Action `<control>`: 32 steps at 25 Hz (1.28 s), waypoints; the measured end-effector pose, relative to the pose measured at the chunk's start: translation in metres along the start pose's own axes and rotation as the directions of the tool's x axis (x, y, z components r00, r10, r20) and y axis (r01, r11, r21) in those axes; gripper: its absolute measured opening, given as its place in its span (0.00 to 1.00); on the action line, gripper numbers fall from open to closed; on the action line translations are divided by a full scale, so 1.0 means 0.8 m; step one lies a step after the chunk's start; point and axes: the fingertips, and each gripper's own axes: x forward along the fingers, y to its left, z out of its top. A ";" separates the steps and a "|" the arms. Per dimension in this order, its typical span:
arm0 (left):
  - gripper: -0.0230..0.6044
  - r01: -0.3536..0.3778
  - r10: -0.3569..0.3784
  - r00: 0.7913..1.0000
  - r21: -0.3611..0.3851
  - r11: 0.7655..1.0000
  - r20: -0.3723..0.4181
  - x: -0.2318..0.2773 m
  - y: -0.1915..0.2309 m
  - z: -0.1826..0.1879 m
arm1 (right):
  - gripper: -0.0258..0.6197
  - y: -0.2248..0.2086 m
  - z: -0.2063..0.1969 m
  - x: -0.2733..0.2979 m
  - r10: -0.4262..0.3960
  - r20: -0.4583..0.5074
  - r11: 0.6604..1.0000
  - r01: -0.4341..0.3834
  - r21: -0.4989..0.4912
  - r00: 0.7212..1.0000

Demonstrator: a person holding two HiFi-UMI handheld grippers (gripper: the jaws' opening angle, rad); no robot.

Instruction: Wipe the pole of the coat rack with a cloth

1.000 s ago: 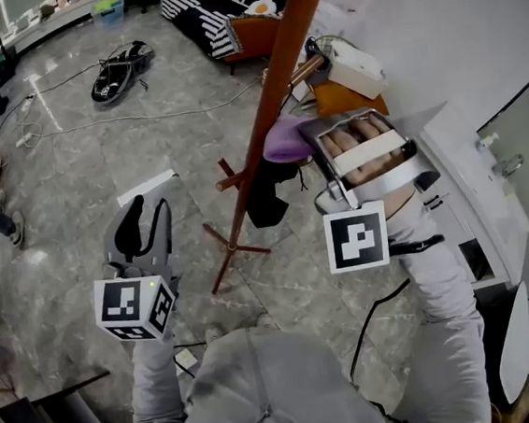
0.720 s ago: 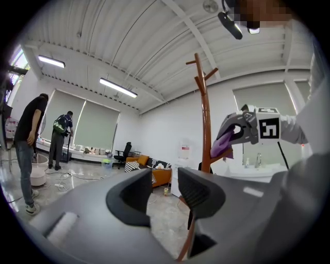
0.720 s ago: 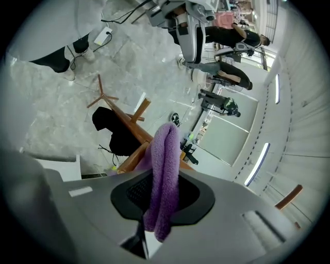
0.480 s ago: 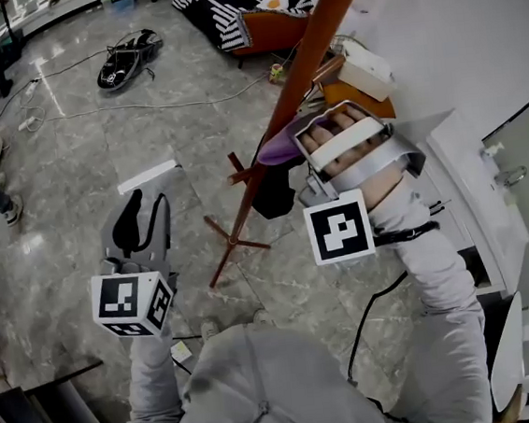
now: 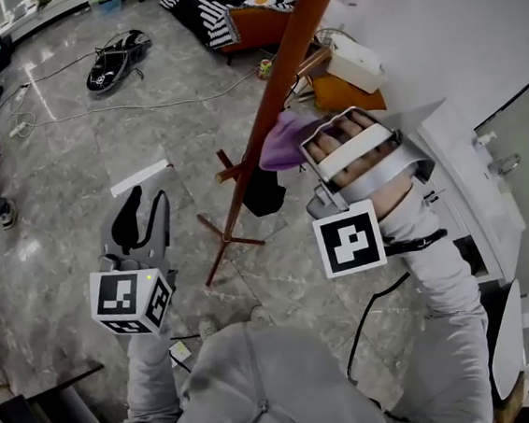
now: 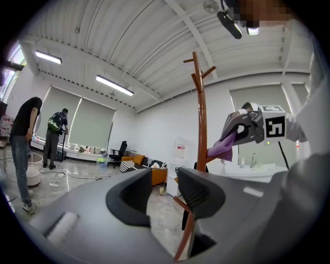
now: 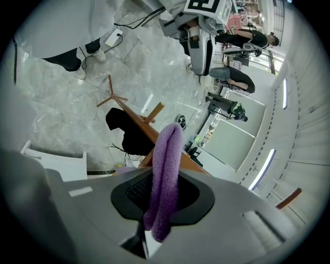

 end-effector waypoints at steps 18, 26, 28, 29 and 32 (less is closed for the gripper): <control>0.30 0.097 -0.097 0.995 0.026 0.995 -0.020 0.020 -0.059 -0.004 | 0.13 0.053 -0.034 -0.080 -0.007 -0.063 0.997 0.012 0.082 0.998; 0.30 0.101 -0.100 0.995 0.031 0.994 -0.028 0.023 -0.069 -0.005 | 0.13 0.086 -0.028 -0.108 0.034 0.013 0.958 -0.036 0.285 0.999; 0.30 0.099 -0.098 0.995 0.034 0.995 -0.032 0.023 -0.070 -0.005 | 0.13 0.108 -0.012 -0.104 0.046 0.063 0.927 -0.066 0.370 0.997; 0.30 0.096 -0.095 0.995 0.035 0.995 -0.033 0.023 -0.069 -0.005 | 0.13 0.118 -0.004 -0.102 0.043 0.087 0.909 -0.075 0.411 0.995; 0.30 0.081 -0.080 0.996 0.039 0.996 -0.037 0.020 -0.065 -0.005 | 0.13 0.122 0.021 -0.097 -0.013 0.144 0.852 -0.065 0.520 0.990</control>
